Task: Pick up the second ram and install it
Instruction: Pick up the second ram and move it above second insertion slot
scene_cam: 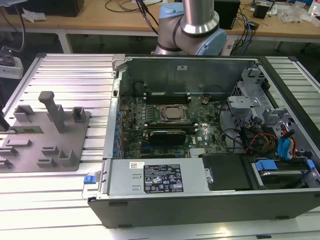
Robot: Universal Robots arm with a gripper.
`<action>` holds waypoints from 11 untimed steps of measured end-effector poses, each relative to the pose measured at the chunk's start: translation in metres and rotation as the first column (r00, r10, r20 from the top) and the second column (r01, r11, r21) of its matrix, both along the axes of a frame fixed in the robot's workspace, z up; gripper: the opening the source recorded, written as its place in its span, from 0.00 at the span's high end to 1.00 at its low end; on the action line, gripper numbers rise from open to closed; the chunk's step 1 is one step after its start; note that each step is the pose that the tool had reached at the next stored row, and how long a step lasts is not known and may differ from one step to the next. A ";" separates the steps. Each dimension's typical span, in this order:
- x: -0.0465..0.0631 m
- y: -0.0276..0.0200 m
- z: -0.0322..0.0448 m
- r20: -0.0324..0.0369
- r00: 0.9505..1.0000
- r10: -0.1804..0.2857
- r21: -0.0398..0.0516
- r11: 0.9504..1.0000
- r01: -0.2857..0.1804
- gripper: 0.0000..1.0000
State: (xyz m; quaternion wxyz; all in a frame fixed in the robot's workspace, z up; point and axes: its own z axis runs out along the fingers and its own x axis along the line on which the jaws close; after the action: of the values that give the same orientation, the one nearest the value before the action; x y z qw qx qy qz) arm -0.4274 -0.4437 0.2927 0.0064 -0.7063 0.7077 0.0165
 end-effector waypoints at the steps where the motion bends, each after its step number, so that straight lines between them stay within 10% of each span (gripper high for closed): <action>1: 0.000 0.0000 0.0019 0.000 1.000 0.000 0.000 1.000 0.000 0.91; 11: 0.000 0.0000 0.0221 0.000 1.000 0.001 0.000 1.000 -0.001 0.91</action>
State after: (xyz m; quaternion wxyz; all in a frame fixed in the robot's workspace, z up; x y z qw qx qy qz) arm -0.4274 -0.4437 0.3148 0.0065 -0.7066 0.7074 0.0165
